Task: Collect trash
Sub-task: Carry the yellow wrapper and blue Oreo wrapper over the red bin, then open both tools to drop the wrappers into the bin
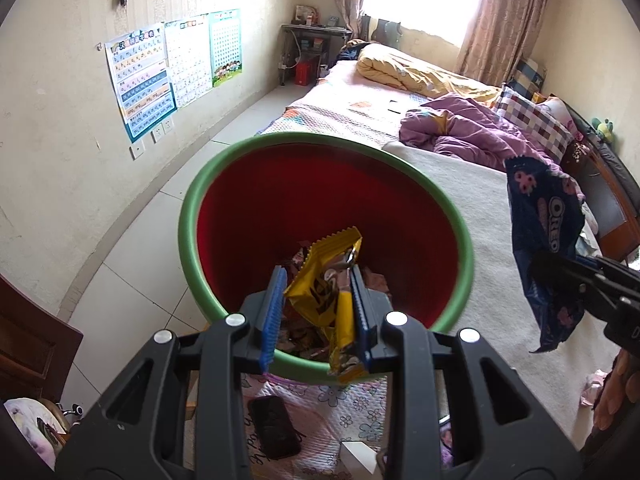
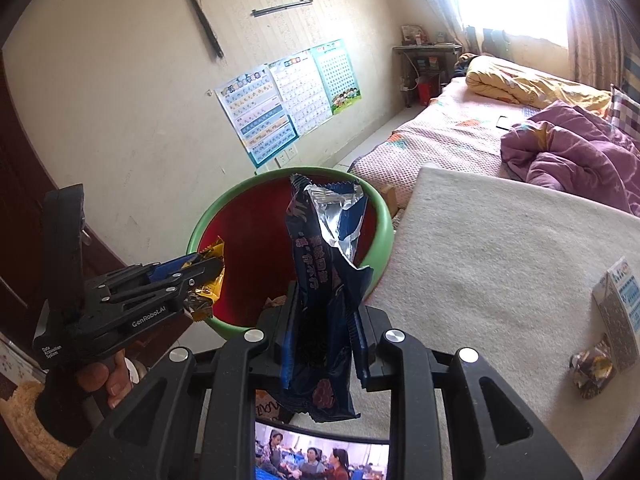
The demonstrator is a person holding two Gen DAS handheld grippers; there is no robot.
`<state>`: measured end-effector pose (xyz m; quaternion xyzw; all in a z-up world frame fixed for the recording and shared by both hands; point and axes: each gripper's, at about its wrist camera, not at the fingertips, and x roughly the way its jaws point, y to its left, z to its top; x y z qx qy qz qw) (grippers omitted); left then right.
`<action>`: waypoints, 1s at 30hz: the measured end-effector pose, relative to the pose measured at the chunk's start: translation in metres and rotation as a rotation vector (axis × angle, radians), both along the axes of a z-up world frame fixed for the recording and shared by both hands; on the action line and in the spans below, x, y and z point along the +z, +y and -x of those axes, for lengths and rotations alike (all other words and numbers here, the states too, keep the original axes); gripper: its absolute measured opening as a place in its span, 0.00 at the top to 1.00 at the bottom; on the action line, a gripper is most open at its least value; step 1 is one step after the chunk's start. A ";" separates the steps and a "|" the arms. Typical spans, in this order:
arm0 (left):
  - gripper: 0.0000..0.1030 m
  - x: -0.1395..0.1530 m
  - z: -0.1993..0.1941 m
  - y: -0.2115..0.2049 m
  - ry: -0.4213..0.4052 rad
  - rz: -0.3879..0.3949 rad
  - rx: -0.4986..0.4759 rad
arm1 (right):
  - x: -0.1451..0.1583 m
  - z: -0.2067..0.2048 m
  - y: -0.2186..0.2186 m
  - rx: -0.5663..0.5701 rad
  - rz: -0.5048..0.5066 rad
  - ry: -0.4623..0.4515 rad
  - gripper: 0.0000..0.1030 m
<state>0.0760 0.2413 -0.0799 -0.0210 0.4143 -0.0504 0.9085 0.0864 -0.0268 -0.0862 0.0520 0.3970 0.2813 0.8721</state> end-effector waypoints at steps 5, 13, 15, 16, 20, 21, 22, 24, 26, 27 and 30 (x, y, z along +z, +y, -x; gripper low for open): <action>0.72 -0.004 -0.009 0.005 0.009 -0.006 0.008 | -0.003 -0.010 0.016 0.039 0.014 0.006 0.77; 0.72 -0.008 -0.020 0.009 0.016 -0.017 0.010 | -0.003 -0.024 0.031 0.058 0.016 0.005 0.77; 0.72 -0.010 -0.022 0.009 0.022 -0.016 0.011 | -0.004 -0.029 0.032 0.053 -0.001 0.016 0.77; 0.72 -0.011 -0.023 0.009 0.025 -0.015 0.011 | -0.003 -0.030 0.032 0.053 -0.009 0.019 0.77; 0.72 -0.013 -0.024 0.007 0.028 -0.019 0.011 | -0.001 -0.035 0.036 0.057 -0.003 0.016 0.73; 0.71 -0.013 -0.024 0.007 0.029 -0.019 0.013 | -0.002 -0.036 0.038 0.058 0.000 0.020 0.69; 0.70 -0.013 -0.025 0.008 0.030 -0.019 0.015 | -0.002 -0.037 0.039 0.058 0.001 0.023 0.66; 0.62 -0.013 -0.025 0.010 0.031 -0.019 0.021 | -0.002 -0.037 0.039 0.048 0.004 0.023 0.55; 0.53 -0.013 -0.025 0.012 0.025 -0.019 0.030 | -0.002 -0.038 0.039 0.041 0.000 0.022 0.48; 0.48 -0.013 -0.025 0.013 0.023 -0.019 0.034 | -0.002 -0.038 0.037 0.040 -0.003 0.021 0.44; 0.39 -0.012 -0.025 0.014 0.017 -0.014 0.046 | 0.000 -0.037 0.030 0.033 -0.009 0.010 0.43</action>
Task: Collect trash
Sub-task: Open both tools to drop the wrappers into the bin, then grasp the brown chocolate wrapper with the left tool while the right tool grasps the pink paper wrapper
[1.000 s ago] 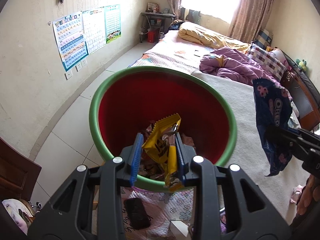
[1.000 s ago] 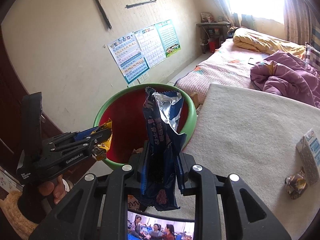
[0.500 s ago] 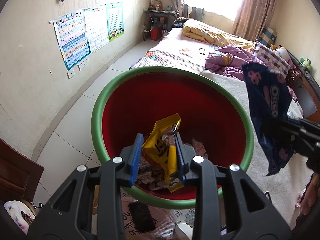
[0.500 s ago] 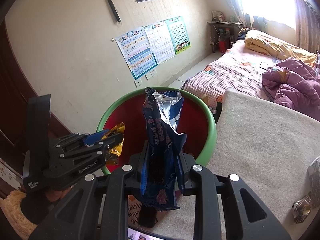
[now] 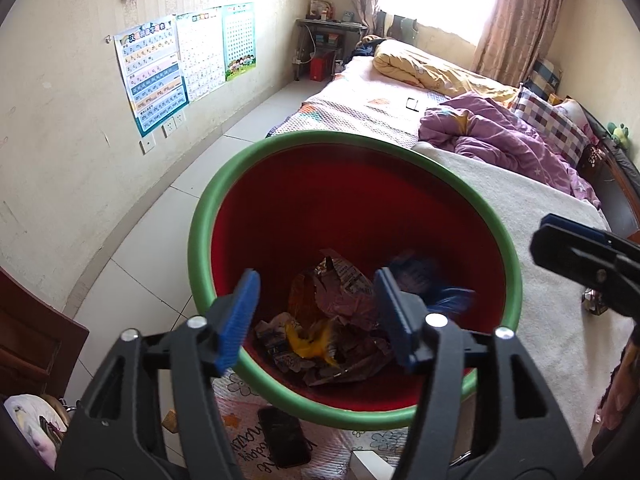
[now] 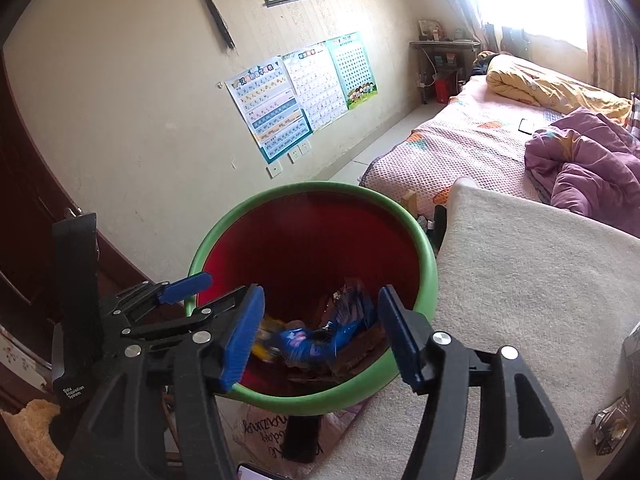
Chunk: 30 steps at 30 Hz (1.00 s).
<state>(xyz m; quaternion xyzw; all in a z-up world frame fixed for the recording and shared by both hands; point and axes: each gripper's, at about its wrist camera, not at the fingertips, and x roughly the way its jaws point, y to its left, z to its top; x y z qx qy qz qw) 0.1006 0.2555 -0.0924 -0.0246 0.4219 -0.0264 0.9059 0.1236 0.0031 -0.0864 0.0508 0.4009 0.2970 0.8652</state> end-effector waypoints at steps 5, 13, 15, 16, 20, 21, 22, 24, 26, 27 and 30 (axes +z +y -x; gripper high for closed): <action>0.25 0.009 0.005 0.000 -0.038 0.008 0.021 | 0.011 0.016 -0.021 -0.028 -0.005 -0.067 0.40; 0.05 0.057 0.036 -0.020 -0.237 0.039 0.067 | 0.041 0.075 -0.077 -0.170 -0.054 -0.317 0.06; 0.05 0.065 0.043 -0.035 -0.274 0.007 0.069 | 0.043 0.089 -0.094 -0.246 -0.049 -0.361 0.06; 0.05 0.068 0.046 -0.044 -0.292 -0.007 0.057 | 0.044 0.091 -0.100 -0.272 -0.044 -0.370 0.06; 0.05 0.075 0.060 -0.077 -0.343 0.020 -0.020 | 0.042 0.105 -0.135 -0.344 -0.033 -0.370 0.06; 0.05 0.075 0.063 -0.083 -0.343 0.030 -0.031 | 0.041 0.108 -0.145 -0.353 -0.029 -0.365 0.06; 0.05 0.074 0.067 -0.092 -0.338 0.039 -0.044 | 0.040 0.112 -0.156 -0.362 -0.024 -0.357 0.06; 0.05 0.073 0.072 -0.108 -0.324 0.053 -0.072 | 0.036 0.120 -0.179 -0.374 -0.006 -0.331 0.06; 0.05 0.071 0.077 -0.126 -0.312 0.052 -0.096 | 0.030 0.129 -0.202 -0.375 0.023 -0.271 0.06; 0.05 0.069 0.081 -0.137 -0.302 0.046 -0.107 | 0.025 0.133 -0.215 -0.372 0.038 -0.223 0.06; 0.05 0.060 0.086 -0.164 -0.250 0.043 -0.153 | 0.004 0.148 -0.251 -0.374 0.079 -0.092 0.06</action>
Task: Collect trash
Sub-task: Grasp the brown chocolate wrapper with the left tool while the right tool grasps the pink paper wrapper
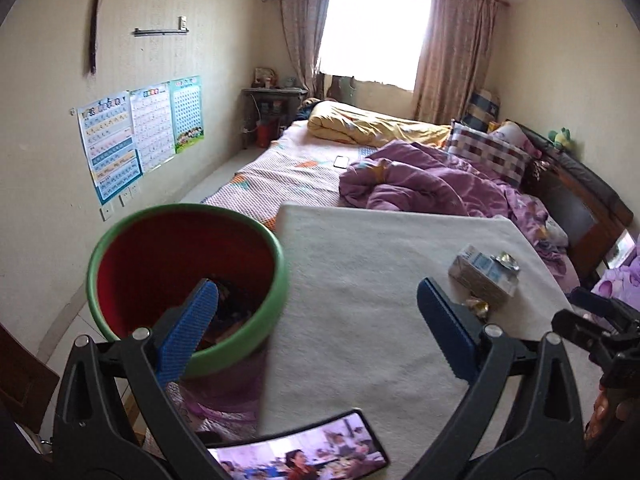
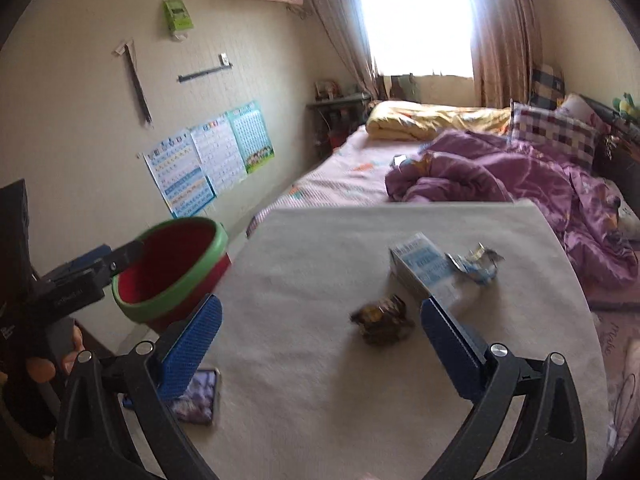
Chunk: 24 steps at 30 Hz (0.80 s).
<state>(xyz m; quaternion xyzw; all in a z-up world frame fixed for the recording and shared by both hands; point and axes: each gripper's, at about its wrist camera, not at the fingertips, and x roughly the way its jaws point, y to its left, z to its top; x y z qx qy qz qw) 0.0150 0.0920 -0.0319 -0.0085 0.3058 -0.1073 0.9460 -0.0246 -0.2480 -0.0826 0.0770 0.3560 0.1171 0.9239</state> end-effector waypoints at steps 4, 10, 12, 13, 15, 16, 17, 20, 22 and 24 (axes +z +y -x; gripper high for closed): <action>0.05 -0.010 0.007 -0.037 0.045 0.004 -0.028 | -0.034 0.024 -0.023 0.043 0.038 0.142 0.06; 0.05 -0.020 0.012 -0.077 0.067 0.013 -0.028 | -0.078 0.045 -0.020 0.222 0.076 0.274 0.09; 0.05 -0.025 0.013 -0.091 0.071 -0.009 -0.024 | -0.090 0.042 -0.014 0.267 0.074 0.306 0.12; 0.05 -0.027 0.014 -0.098 0.070 -0.023 -0.019 | -0.095 0.040 -0.013 0.282 0.064 0.323 0.15; 0.05 -0.033 0.015 -0.108 0.070 -0.058 -0.007 | -0.106 0.034 -0.014 0.328 -0.005 0.361 0.39; 0.05 -0.036 0.013 -0.113 0.077 -0.070 -0.009 | -0.109 0.032 -0.016 0.338 -0.028 0.357 0.43; 0.05 -0.040 0.012 -0.117 0.089 -0.077 -0.017 | -0.110 0.030 -0.017 0.343 -0.037 0.350 0.46; 0.05 -0.050 0.005 -0.127 0.154 -0.060 -0.071 | -0.107 0.028 -0.024 0.350 -0.051 0.333 0.51; 0.05 -0.055 -0.001 -0.136 0.184 -0.054 -0.094 | -0.104 0.024 -0.033 0.326 -0.059 0.314 0.52; 0.07 -0.059 -0.008 -0.145 0.202 -0.058 -0.112 | -0.100 0.018 -0.049 0.276 -0.075 0.293 0.52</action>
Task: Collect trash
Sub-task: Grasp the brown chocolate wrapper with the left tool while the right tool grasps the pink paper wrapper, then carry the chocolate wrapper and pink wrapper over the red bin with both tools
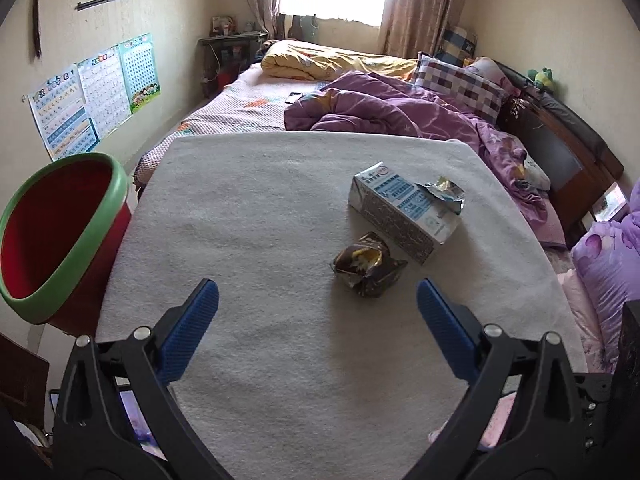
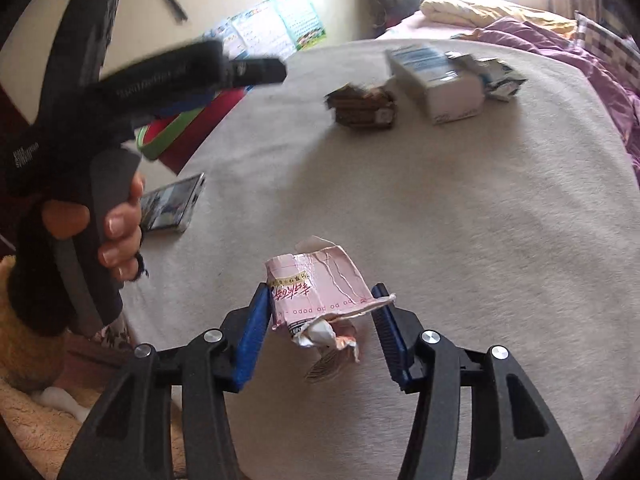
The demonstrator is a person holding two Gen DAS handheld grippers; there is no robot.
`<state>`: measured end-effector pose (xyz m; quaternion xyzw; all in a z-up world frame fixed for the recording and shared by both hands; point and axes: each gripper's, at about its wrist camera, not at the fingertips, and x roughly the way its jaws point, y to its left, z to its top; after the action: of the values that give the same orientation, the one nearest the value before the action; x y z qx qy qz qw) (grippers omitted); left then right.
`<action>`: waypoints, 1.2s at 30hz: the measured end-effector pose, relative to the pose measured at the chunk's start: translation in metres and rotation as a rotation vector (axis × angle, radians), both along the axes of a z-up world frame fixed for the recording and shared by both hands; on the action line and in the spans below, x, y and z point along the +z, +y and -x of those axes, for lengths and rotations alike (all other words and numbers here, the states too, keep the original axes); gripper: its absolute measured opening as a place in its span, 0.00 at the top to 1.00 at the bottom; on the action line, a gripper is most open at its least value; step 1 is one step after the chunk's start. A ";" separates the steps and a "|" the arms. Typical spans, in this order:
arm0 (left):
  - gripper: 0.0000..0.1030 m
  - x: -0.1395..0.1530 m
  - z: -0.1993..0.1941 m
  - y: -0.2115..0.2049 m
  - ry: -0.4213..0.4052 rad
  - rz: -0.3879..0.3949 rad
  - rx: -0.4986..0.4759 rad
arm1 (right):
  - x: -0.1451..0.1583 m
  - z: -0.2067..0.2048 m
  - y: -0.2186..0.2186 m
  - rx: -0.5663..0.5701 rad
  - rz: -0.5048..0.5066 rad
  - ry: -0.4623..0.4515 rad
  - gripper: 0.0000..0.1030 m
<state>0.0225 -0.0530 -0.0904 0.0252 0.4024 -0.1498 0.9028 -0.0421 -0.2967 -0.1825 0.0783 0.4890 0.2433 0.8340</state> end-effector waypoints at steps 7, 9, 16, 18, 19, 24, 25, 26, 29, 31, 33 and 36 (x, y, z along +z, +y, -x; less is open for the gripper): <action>0.11 -0.017 -0.031 -0.039 0.076 -0.014 -0.057 | 0.010 -0.026 -0.049 -0.149 -0.035 -0.037 0.51; 0.11 -0.025 -0.041 -0.046 0.107 -0.008 -0.052 | 0.012 -0.030 -0.055 -0.156 -0.039 -0.047 0.51; 0.25 -0.055 -0.054 -0.064 0.190 -0.044 -0.064 | 0.011 -0.032 -0.079 -0.163 -0.046 -0.023 0.51; 0.35 -0.060 -0.055 -0.063 0.208 -0.039 -0.052 | 0.010 -0.032 -0.081 -0.171 -0.054 -0.021 0.51; 0.39 -0.060 -0.053 -0.062 0.196 -0.041 -0.043 | 0.011 -0.032 -0.082 -0.177 -0.059 -0.020 0.51; 0.39 -0.056 -0.047 -0.054 0.190 -0.021 -0.020 | 0.013 -0.036 -0.078 -0.178 -0.072 -0.024 0.51; 0.39 -0.055 -0.044 -0.051 0.189 -0.012 -0.010 | 0.013 -0.036 -0.076 -0.176 -0.074 -0.028 0.51; 0.39 -0.052 -0.040 -0.047 0.186 -0.003 0.000 | 0.014 -0.037 -0.075 -0.174 -0.075 -0.031 0.51; 0.39 -0.039 -0.030 -0.038 0.158 0.003 0.023 | 0.015 -0.040 -0.073 -0.169 -0.075 -0.037 0.51; 0.39 -0.029 -0.026 -0.033 0.142 0.000 0.038 | 0.015 -0.041 -0.070 -0.166 -0.073 -0.038 0.51; 0.39 -0.021 -0.021 -0.028 0.127 0.014 0.048 | 0.016 -0.042 -0.066 -0.161 -0.072 -0.040 0.51; 0.39 -0.012 -0.014 -0.023 0.106 0.017 0.055 | 0.017 -0.043 -0.059 -0.145 -0.067 -0.045 0.51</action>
<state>0.0369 -0.0760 -0.1026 -0.0015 0.4490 -0.1293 0.8841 0.0007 -0.3558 -0.1652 0.1358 0.4549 0.2002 0.8570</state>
